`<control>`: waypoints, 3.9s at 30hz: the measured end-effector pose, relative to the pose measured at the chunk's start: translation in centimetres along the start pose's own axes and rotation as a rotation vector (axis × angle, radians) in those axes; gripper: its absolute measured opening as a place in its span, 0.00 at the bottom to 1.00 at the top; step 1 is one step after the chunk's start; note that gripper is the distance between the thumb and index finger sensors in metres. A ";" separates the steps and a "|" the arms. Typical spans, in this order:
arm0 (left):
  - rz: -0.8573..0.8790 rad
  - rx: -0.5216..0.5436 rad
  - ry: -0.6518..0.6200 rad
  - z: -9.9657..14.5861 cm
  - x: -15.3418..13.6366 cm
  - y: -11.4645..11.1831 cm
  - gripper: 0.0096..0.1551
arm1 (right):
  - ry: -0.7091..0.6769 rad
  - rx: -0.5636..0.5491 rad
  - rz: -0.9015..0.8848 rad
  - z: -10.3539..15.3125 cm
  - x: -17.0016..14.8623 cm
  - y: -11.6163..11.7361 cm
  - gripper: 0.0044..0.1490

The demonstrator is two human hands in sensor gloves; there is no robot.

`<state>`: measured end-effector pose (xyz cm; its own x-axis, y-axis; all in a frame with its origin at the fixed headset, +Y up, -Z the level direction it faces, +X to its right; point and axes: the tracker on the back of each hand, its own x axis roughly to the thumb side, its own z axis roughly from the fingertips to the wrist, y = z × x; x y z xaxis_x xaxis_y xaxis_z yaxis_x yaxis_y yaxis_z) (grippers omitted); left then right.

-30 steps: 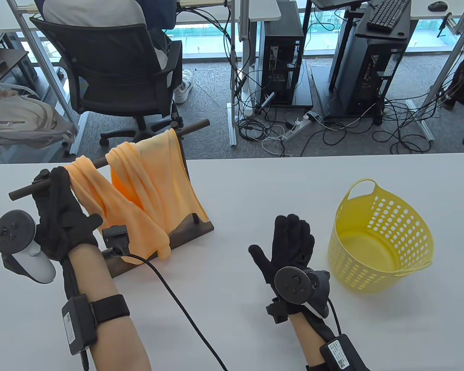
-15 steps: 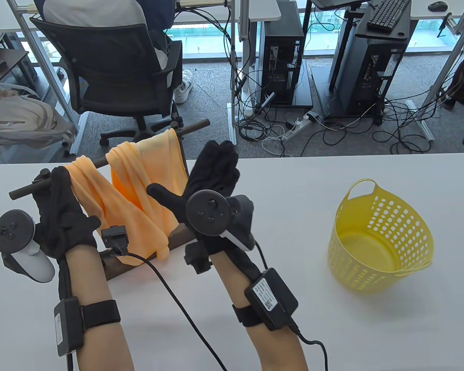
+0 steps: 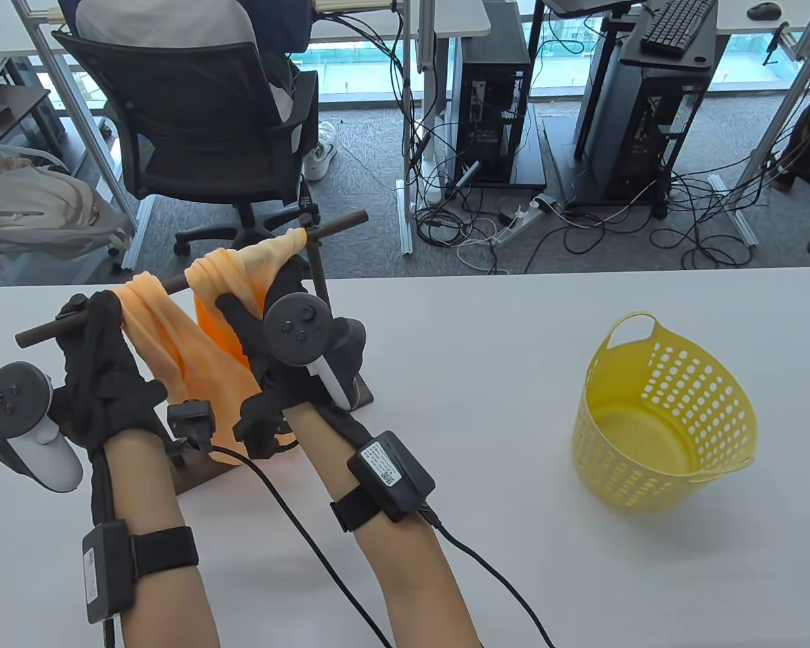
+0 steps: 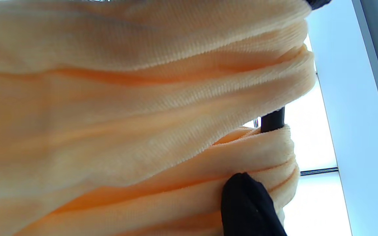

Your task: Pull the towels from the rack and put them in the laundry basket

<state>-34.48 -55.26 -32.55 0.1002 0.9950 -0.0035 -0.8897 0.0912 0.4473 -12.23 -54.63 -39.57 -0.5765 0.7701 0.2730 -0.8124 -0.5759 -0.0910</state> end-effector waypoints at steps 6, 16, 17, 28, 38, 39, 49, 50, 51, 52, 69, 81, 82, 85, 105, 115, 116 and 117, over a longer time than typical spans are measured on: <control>-0.012 0.028 -0.007 0.0 0.0 -0.1 0.48 | -0.105 -0.070 -0.023 1.1 -1.1 -2.4 0.25; -0.021 0.047 -0.016 0.1 -0.2 -0.2 0.48 | -0.172 -0.225 -0.235 4.3 -6.3 -13.0 0.25; -0.020 0.044 -0.016 0.1 -0.2 -0.2 0.48 | -0.155 -0.236 -0.269 4.8 -7.1 -14.4 0.25; -0.012 0.034 -0.022 0.1 -0.3 -0.1 0.48 | -0.250 -0.476 -0.693 10.5 -11.3 -26.6 0.28; -0.006 0.019 -0.026 0.0 -0.4 0.0 0.48 | -0.227 -0.661 -0.252 12.8 -12.5 -33.7 0.29; -0.007 0.018 -0.026 0.0 -0.4 0.0 0.48 | -0.204 -0.669 -0.227 12.7 -13.2 -33.9 0.29; 0.012 -0.008 -0.025 -0.1 -0.5 0.0 0.49 | 0.586 -0.119 0.542 10.8 -24.0 -31.1 0.32; 0.013 -0.007 -0.026 -0.1 -0.5 0.0 0.49 | 0.651 0.005 0.633 10.5 -24.5 -30.6 0.34; 0.014 -0.005 -0.027 -0.1 -0.5 0.0 0.49 | 0.735 0.165 0.744 10.1 -25.0 -29.8 0.36; 0.014 -0.005 -0.027 -0.1 -0.5 0.0 0.49 | 0.786 0.254 0.801 9.9 -25.2 -29.3 0.39; 0.039 -0.068 -0.018 -0.4 -0.5 0.5 0.48 | -0.074 -0.156 0.365 9.7 -4.5 -23.4 0.73; 0.046 -0.147 -0.007 -0.8 -0.3 1.3 0.47 | -0.382 0.214 0.196 4.9 2.3 -3.6 0.78; 0.041 -0.156 -0.004 -0.8 -0.2 1.4 0.47 | -0.417 0.234 0.192 4.7 2.2 -2.1 0.77; 0.052 -0.185 -0.007 -1.1 -0.3 1.6 0.47 | -0.465 0.297 0.189 4.2 1.8 2.6 0.74; 0.137 -0.199 -0.008 -1.3 -0.9 2.4 0.47 | -0.270 0.027 -0.266 3.1 -1.0 -4.4 0.24; 0.126 -0.162 -0.022 -0.9 -1.0 2.2 0.48 | -0.373 -0.258 -0.244 7.3 -4.4 -18.2 0.23; 0.126 -0.160 -0.023 -0.8 -1.0 2.1 0.48 | -0.369 -0.295 -0.238 8.0 -5.0 -19.8 0.23; 0.125 -0.162 -0.025 -0.8 -1.0 2.0 0.48 | -0.358 -0.326 -0.251 8.7 -5.6 -21.5 0.23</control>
<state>-36.74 -56.04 -32.30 -0.0066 0.9978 0.0664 -0.9557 -0.0258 0.2932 9.22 -48.90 -30.82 -0.3416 0.6989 0.6283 -0.9391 -0.2276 -0.2574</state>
